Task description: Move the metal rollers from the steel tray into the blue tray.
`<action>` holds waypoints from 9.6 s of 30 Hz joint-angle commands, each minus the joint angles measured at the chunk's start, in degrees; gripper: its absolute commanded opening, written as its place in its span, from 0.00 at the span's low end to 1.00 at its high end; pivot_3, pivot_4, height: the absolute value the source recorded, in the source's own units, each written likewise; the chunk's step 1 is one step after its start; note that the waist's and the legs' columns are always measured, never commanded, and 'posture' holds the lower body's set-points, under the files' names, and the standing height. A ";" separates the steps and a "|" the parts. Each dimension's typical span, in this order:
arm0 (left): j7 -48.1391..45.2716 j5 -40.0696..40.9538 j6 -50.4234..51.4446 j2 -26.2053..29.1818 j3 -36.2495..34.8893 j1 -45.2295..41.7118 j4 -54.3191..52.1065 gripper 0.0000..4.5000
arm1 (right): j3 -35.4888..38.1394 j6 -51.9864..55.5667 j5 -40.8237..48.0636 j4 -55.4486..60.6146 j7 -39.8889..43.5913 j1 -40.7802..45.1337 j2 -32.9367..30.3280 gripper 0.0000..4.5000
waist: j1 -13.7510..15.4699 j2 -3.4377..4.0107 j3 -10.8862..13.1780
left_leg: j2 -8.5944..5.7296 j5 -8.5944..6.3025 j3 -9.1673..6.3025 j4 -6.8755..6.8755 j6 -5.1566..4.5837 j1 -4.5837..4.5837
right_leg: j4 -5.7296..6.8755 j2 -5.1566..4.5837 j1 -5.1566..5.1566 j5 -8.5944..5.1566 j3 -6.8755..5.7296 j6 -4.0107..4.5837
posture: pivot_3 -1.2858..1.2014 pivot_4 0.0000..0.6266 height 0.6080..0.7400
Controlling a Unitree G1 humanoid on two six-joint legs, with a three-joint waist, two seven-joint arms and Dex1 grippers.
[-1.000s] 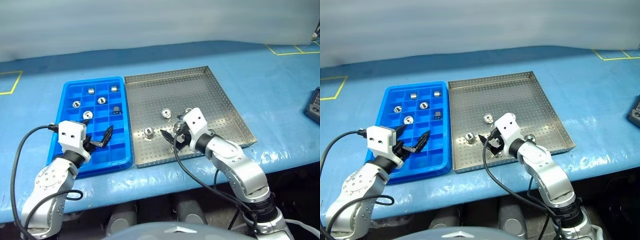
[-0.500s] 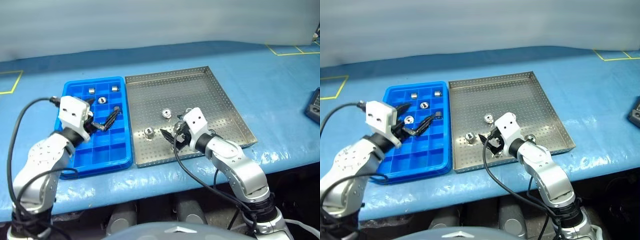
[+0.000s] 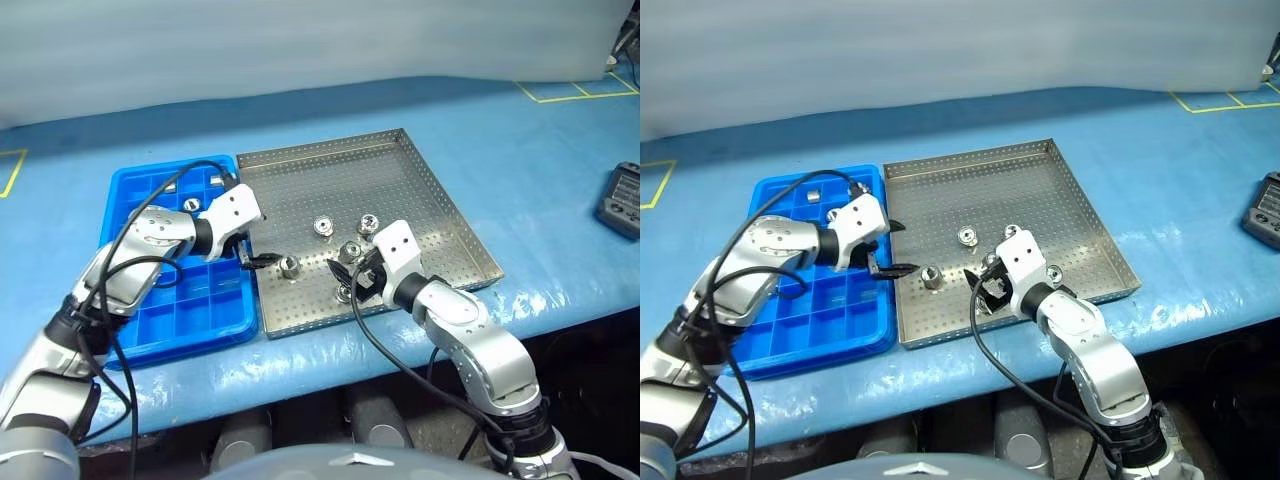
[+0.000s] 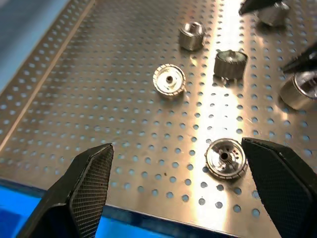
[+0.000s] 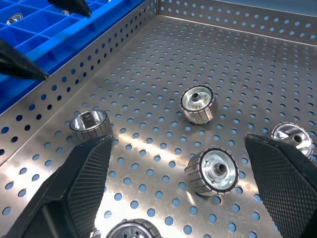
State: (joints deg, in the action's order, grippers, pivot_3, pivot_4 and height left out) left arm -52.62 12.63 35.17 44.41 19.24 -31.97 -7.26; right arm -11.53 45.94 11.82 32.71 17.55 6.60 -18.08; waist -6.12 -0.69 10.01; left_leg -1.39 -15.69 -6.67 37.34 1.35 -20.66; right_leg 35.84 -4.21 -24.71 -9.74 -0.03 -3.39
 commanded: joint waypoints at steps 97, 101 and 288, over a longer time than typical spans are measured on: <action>16.44 -0.03 3.92 -20.19 -9.61 0.66 5.15 0.98 | -5.47 -5.68 0.27 3.48 5.90 -2.42 -4.12 1.00 | 1.48 -0.08 -0.05 | -0.02 -0.04 0.22 0.53 -0.08 0.03 | 0.03 0.10 0.16 0.28 0.35 -0.23 | 0.44 0.24 1.00; 17.33 -4.68 -2.01 -24.71 -5.13 -6.18 18.56 0.98 | -5.43 -5.03 -0.05 5.20 4.58 -4.37 -3.70 1.00 | 0.39 -0.08 -0.04 | -0.02 -0.09 0.27 0.53 -0.16 0.01 | -0.01 0.11 0.14 0.36 0.41 -0.35 | 0.42 0.24 1.00; -1.47 -9.47 -4.67 -15.89 10.13 5.52 3.46 0.38 | 1.68 -3.67 -2.30 8.65 1.28 -12.87 -4.73 1.00 | -9.51 -0.17 -0.06 | 0.00 -0.19 0.69 0.53 -0.33 0.05 | -0.04 0.14 0.04 0.28 0.88 -0.29 | 0.39 0.24 1.00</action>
State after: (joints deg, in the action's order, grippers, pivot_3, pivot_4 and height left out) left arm -53.83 3.84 30.92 28.25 29.17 -26.88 -2.58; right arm -9.95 43.10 9.51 40.60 18.83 -6.93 -23.02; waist -15.64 -0.86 9.95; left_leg -1.39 -15.88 -5.99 37.87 1.01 -20.61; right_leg 35.80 -4.07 -24.67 -9.47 0.85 -3.68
